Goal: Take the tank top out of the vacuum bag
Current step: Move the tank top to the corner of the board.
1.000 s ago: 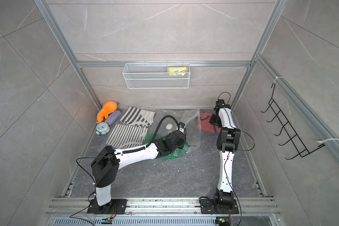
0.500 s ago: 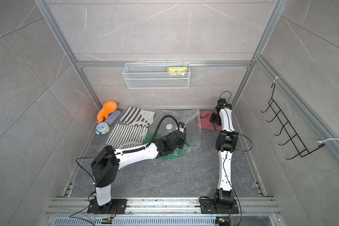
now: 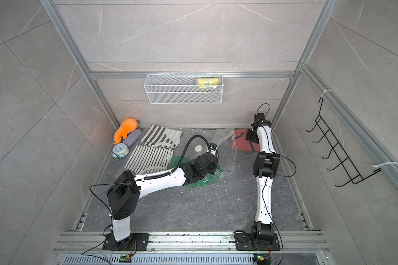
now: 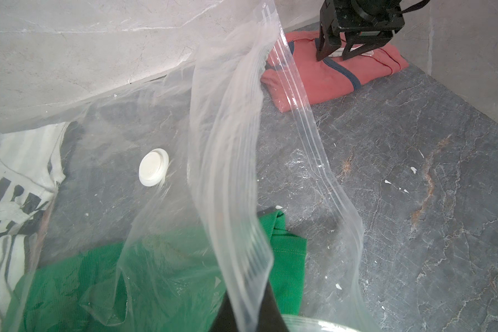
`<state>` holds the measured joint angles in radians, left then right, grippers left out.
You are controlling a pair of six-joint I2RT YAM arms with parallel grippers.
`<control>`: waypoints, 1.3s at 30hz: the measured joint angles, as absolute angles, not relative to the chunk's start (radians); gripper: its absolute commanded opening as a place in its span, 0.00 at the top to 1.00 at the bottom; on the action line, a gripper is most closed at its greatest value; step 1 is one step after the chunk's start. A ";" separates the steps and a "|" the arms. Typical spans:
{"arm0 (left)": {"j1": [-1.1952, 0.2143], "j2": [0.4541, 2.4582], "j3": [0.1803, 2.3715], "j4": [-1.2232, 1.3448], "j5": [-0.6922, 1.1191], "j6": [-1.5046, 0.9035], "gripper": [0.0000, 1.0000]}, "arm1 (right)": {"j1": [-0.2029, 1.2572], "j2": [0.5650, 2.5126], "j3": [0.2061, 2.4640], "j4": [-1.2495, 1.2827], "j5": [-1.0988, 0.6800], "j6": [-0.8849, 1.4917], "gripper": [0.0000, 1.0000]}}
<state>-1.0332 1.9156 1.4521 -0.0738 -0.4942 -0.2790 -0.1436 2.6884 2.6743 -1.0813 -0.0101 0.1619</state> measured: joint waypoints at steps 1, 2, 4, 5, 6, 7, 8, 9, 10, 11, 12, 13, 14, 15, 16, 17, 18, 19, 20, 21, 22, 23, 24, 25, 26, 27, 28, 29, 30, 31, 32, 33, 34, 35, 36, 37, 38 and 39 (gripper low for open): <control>-1.034 1.916 1.452 -0.074 -0.494 -0.278 1.00 | -0.140 2.648 2.622 -1.066 -0.004 0.166 0.44; -1.033 1.916 1.452 -0.074 -0.495 -0.276 1.00 | -0.136 2.604 2.566 -1.050 0.001 0.173 0.44; -1.033 1.916 1.452 -0.074 -0.494 -0.275 1.00 | -0.131 2.521 2.466 -1.027 0.011 0.192 0.43; -1.033 1.916 1.452 -0.075 -0.494 -0.275 1.00 | -0.131 2.473 2.405 -1.006 0.014 0.205 0.44; -1.033 1.916 1.452 -0.075 -0.494 -0.275 1.00 | -0.131 2.436 2.354 -0.989 0.013 0.215 0.44; -1.033 1.916 1.452 -0.075 -0.494 -0.275 1.00 | -0.134 2.389 2.287 -0.965 0.008 0.230 0.45; -1.033 1.916 1.452 -0.075 -0.494 -0.275 1.00 | -0.137 2.347 2.221 -0.937 0.001 0.246 0.45; -1.033 1.916 1.452 -0.075 -0.494 -0.275 1.00 | -0.139 2.321 2.176 -0.924 -0.004 0.258 0.45; -1.034 1.916 1.452 -0.075 -0.494 -0.275 1.00 | -0.142 2.300 2.132 -0.911 -0.012 0.274 0.45; -1.034 1.916 1.452 -0.075 -0.494 -0.275 1.00 | -0.146 2.290 2.101 -0.899 -0.019 0.288 0.45; -1.034 1.916 1.452 -0.075 -0.494 -0.275 1.00 | -0.149 2.289 2.082 -0.892 -0.022 0.299 0.45; -1.034 1.916 1.452 -0.075 -0.494 -0.275 1.00 | -0.152 2.291 2.066 -0.885 -0.027 0.309 0.45; -1.033 1.916 1.452 -0.075 -0.494 -0.275 1.00 | -0.155 2.298 2.059 -0.884 -0.031 0.319 0.46; -1.033 1.916 1.452 -0.075 -0.494 -0.274 1.00 | -0.158 2.306 2.059 -0.885 -0.039 0.326 0.46; -1.033 1.916 1.452 -0.075 -0.494 -0.272 1.00 | -0.160 2.318 2.061 -0.883 -0.047 0.331 0.46; -1.034 1.916 1.452 -0.075 -0.495 -0.271 1.00 | -0.163 2.331 2.066 -0.882 -0.054 0.337 0.46; -1.033 1.916 1.452 -0.075 -0.495 -0.270 1.00 | -0.165 2.344 2.076 -0.885 -0.059 0.342 0.46; -1.033 1.916 1.452 -0.075 -0.495 -0.268 1.00 | -0.167 2.359 2.089 -0.886 -0.065 0.345 0.47; -1.033 1.916 1.452 -0.075 -0.495 -0.268 1.00 | -0.169 2.379 2.109 -0.889 -0.069 0.348 0.47; -1.033 1.916 1.452 -0.075 -0.495 -0.267 1.00 | -0.170 2.399 2.131 -0.893 -0.072 0.350 0.47; -1.033 1.916 1.452 -0.075 -0.495 -0.267 1.00 | -0.171 2.418 2.151 -0.895 -0.075 0.352 0.48; -1.033 1.916 1.452 -0.075 -0.495 -0.267 1.00 | -0.171 2.439 2.177 -0.903 -0.076 0.356 0.48; -1.033 1.916 1.452 -0.075 -0.495 -0.266 1.00 | -0.171 2.458 2.200 -0.912 -0.077 0.357 0.48; -1.033 1.916 1.452 -0.075 -0.495 -0.266 1.00 | -0.171 2.475 2.221 -0.919 -0.077 0.360 0.48; -1.033 1.916 1.452 -0.075 -0.495 -0.266 1.00 | -0.171 2.491 2.243 -0.926 -0.077 0.361 0.48; -1.033 1.916 1.452 -0.075 -0.495 -0.266 1.00 | -0.171 2.508 2.271 -0.937 -0.076 0.363 0.49; -1.033 1.916 1.452 -0.075 -0.495 -0.266 1.00 | -0.171 2.525 2.302 -0.950 -0.076 0.363 0.49; -1.033 1.916 1.452 -0.075 -0.495 -0.266 1.00 | -0.171 2.547 2.346 -0.969 -0.075 0.363 0.49; -1.033 1.916 1.452 -0.075 -0.496 -0.266 1.00 | -0.171 2.570 2.393 -0.983 -0.072 0.363 0.49; -1.033 1.916 1.452 -0.075 -0.496 -0.266 1.00 | -0.171 2.598 2.440 -0.995 -0.071 0.363 0.49; -1.033 1.916 1.452 -0.075 -0.496 -0.266 1.00 | -0.171 2.620 2.479 -1.005 -0.072 0.363 0.49; -1.033 1.916 1.452 -0.075 -0.496 -0.266 1.00 | -0.171 2.644 2.519 -1.018 -0.071 0.362 0.49; -1.033 1.916 1.452 -0.075 -0.496 -0.266 1.00 | -0.171 2.661 2.552 -1.031 -0.071 0.360 0.49; -1.033 1.916 1.452 -0.075 -0.496 -0.266 1.00 | -0.171 2.682 2.596 -1.051 -0.072 0.357 0.49; -1.033 1.916 1.452 -0.075 -0.496 -0.266 1.00 | -0.171 2.701 2.636 -1.068 -0.072 0.354 0.49; -1.033 1.916 1.452 -0.075 -0.496 -0.266 1.00 | -0.171 2.715 2.669 -1.083 -0.071 0.351 0.49; -1.034 1.916 1.452 -0.075 -0.496 -0.266 1.00 | -0.171 2.723 2.687 -1.096 -0.071 0.348 0.49; -1.034 1.916 1.452 -0.075 -0.497 -0.266 1.00 | -0.171 2.725 2.701 -1.110 -0.071 0.347 0.49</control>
<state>-1.0336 1.9156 1.4525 -0.0746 -0.4969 -0.2665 -0.1707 2.7255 2.7007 -1.1095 -0.0711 0.3470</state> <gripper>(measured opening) 0.048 0.510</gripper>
